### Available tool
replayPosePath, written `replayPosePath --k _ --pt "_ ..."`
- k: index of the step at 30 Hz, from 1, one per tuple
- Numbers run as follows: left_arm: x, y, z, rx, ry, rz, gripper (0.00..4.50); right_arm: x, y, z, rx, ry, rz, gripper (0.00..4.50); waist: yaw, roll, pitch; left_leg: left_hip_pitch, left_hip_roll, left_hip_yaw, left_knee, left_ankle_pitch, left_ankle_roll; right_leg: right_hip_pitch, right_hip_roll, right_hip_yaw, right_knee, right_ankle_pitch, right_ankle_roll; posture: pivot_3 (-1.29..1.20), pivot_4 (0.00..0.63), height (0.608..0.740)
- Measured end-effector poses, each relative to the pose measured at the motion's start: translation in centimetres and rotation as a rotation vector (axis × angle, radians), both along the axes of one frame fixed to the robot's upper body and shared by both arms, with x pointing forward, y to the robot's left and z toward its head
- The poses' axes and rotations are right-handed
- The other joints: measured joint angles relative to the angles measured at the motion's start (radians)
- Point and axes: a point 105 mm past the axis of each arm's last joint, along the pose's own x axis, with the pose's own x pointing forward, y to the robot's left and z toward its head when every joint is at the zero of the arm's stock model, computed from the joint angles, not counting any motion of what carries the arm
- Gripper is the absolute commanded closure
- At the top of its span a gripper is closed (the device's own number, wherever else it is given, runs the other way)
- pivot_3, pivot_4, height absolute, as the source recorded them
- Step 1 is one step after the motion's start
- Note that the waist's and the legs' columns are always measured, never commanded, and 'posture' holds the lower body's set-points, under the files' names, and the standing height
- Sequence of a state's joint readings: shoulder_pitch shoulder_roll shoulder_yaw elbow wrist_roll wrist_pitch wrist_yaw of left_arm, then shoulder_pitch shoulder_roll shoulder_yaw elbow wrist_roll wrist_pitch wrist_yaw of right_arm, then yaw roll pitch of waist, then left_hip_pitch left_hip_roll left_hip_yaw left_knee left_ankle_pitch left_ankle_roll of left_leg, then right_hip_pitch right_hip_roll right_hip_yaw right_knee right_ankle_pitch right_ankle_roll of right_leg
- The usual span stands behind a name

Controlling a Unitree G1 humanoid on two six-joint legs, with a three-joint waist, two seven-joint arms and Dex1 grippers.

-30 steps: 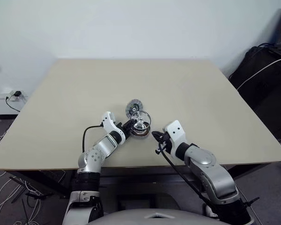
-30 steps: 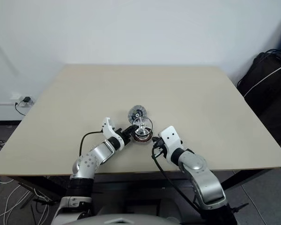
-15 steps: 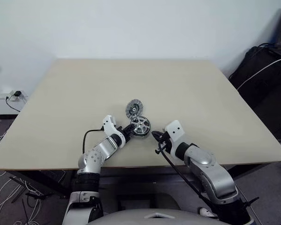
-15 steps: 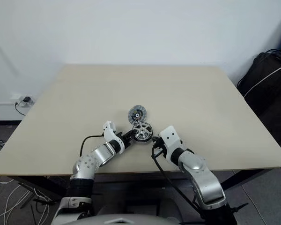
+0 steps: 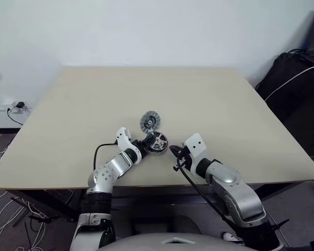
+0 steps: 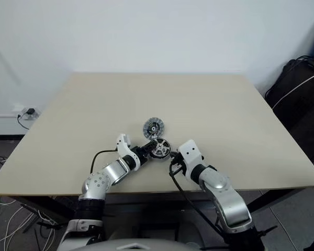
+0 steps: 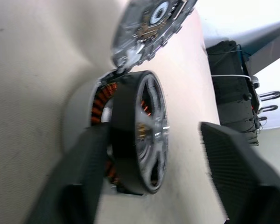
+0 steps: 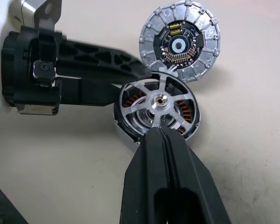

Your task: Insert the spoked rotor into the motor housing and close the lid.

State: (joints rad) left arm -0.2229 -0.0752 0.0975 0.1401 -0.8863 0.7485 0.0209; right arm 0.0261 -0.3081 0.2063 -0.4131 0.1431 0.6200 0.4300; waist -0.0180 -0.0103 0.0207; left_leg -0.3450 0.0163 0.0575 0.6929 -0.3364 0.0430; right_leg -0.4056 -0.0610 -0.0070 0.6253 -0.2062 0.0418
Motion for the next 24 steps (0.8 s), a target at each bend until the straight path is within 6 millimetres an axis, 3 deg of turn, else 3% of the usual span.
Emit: replayPosePath --k 14,17,20,24 --pt "-1.7 1.8 -1.3 0.071 0.052 0.057 0.89 0.1 0.1 0.1 0.003 -0.004 0.004 4.50 0.001 0.000 0.000 -0.002 0.000 -0.001 0.000 0.000 0.000 -0.002 0.000 0.000 0.000 0.000 0.000 0.00 0.000 0.740" --pt "-1.7 1.7 -0.3 0.131 -0.029 0.049 0.89 0.1 0.2 0.1 0.006 -0.002 0.002 4.50 0.001 0.000 0.000 -0.002 0.000 0.000 0.000 0.000 0.000 -0.002 0.000 0.000 0.000 0.000 0.000 0.00 0.000 0.740" --pt "-2.0 1.7 0.5 0.346 -0.222 -0.021 0.89 0.6 0.7 0.2 0.032 -0.003 -0.007 4.50 -0.004 0.001 0.000 -0.002 0.000 0.001 -0.001 0.002 -0.004 -0.002 0.000 0.000 0.000 0.000 0.000 0.00 0.000 0.740" --pt "-2.7 3.0 0.1 0.557 -0.374 -0.060 1.86 1.7 1.0 -0.6 0.035 0.021 -0.040 4.50 -0.007 0.002 0.000 -0.001 0.001 0.001 -0.001 0.001 -0.002 -0.003 0.000 0.000 0.001 0.000 0.000 0.00 0.000 0.740"
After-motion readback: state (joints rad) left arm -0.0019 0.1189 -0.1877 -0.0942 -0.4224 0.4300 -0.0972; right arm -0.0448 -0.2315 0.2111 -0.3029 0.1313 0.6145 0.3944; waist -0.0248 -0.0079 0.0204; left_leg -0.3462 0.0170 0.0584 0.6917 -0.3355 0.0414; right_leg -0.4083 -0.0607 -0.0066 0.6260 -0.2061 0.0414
